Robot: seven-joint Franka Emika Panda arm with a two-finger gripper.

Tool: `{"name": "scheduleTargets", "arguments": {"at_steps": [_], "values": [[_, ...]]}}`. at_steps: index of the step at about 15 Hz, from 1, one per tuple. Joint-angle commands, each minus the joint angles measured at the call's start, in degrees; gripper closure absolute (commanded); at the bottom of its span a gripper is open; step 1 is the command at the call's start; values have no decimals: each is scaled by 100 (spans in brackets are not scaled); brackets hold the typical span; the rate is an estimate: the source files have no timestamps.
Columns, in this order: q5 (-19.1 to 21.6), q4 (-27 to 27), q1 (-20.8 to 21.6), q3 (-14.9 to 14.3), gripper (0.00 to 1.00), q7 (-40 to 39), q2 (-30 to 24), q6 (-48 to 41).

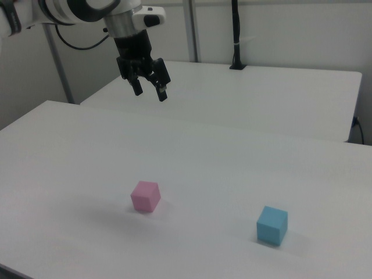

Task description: Put blue cube on pink cube

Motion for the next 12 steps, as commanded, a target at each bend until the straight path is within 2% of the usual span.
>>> {"name": "scheduleTargets", "arguments": {"at_steps": [1,6,9,12], "values": [[-121,-285,90,108,0,99,-323,-136],[-7,-382,116,126,0,125,-411,-83],[457,-610,125,135,0,-41,-533,-57],[591,-839,116,266,0,-551,-700,13]]}}
